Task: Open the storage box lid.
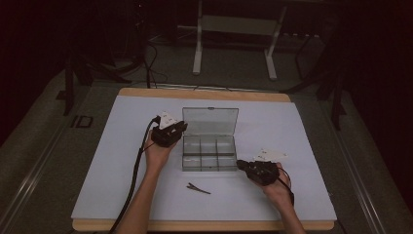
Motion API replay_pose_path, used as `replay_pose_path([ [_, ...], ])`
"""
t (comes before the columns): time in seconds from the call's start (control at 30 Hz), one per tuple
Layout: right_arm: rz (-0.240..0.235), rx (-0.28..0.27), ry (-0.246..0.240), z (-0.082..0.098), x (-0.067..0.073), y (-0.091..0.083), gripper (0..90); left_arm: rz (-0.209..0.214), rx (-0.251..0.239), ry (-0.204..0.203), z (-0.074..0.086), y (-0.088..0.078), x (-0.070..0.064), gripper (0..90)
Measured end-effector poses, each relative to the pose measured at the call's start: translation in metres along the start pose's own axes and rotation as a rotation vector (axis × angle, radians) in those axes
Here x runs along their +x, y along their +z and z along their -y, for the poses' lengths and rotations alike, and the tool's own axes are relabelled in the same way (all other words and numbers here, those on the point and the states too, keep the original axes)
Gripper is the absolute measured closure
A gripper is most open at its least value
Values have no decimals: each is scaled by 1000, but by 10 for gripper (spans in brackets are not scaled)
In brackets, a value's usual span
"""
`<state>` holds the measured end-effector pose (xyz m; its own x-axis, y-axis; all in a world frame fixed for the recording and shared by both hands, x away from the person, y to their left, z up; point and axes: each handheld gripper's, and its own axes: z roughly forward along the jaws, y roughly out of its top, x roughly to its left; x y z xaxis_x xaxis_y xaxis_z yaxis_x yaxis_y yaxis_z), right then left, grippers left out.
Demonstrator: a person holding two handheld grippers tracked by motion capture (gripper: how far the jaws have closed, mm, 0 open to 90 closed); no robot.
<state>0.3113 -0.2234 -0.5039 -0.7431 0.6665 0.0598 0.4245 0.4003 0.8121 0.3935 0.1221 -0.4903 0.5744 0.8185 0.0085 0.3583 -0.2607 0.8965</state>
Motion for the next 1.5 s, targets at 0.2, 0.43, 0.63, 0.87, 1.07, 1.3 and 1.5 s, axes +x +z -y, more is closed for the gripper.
replay_pose_path([
  [0.2,1,0,0,0,0,0,855,5,2,-11,1,3,2,785],
  [0.43,-1,0,0,0,0,0,855,7,-2,-27,3,8,3,759],
  [0.63,-2,0,2,0,0,0,855,12,1,-32,5,10,5,753],
  [0.87,-3,0,2,0,0,0,856,8,14,-47,9,16,6,737],
  [1.07,-5,0,4,0,-1,0,856,16,30,-55,12,19,7,736],
  [1.3,-5,0,4,0,-1,0,856,31,45,-63,17,20,8,729],
  [1.5,-5,0,5,0,-1,0,856,36,56,-63,18,20,8,728],
])
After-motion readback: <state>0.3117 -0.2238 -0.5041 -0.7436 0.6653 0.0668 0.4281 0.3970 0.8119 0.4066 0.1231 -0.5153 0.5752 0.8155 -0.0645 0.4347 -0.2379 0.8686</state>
